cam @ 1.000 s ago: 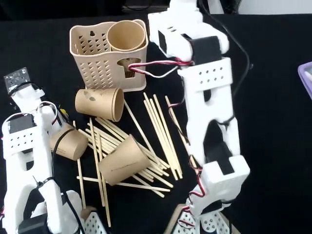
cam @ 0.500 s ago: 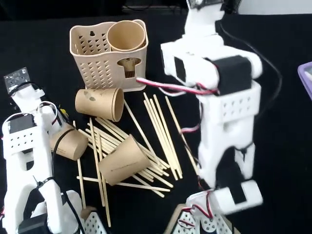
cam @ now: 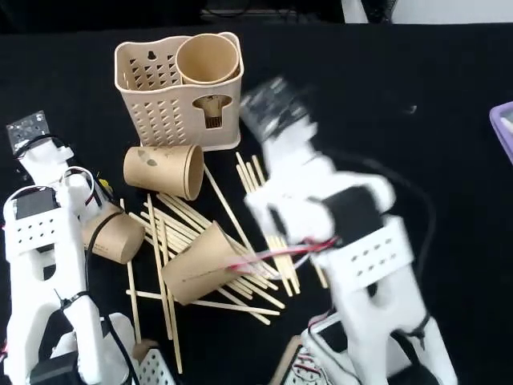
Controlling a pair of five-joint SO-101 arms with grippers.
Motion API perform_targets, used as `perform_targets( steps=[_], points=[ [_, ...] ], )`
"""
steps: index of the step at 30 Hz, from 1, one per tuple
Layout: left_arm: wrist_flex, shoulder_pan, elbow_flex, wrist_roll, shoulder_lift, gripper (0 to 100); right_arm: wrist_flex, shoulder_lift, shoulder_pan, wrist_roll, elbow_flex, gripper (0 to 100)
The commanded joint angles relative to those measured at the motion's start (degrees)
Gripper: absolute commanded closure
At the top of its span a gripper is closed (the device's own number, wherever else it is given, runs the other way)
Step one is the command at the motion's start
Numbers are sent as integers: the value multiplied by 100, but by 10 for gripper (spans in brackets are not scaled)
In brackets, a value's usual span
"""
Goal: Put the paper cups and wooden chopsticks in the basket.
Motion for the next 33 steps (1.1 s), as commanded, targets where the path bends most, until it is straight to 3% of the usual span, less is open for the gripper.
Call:
perform_targets(
  steps=[1, 8, 12, 19, 22, 29, 33],
  points=[
    [-9, -4, 110, 44, 79, 784, -818, -699, -747, 53, 1613, 797],
    [-9, -4, 110, 44, 79, 784, -1503, -1015, -1618, 53, 2730, 796],
    [-35, -4, 110, 44, 79, 784, -1741, -936, -1679, 53, 2923, 796],
    [-765, -4, 593, 35, 26, 784, -2101, -690, -1679, 105, 3152, 800],
    [-738, -4, 585, 35, 26, 784, -2057, -716, -1679, 466, 3152, 803],
    [-756, -13, 593, 35, 26, 784, -2075, -725, -1679, 1530, 3125, 992],
    [-756, -13, 602, 35, 26, 784, -1908, -1007, -1670, 1600, 3055, 988]
  ],
)
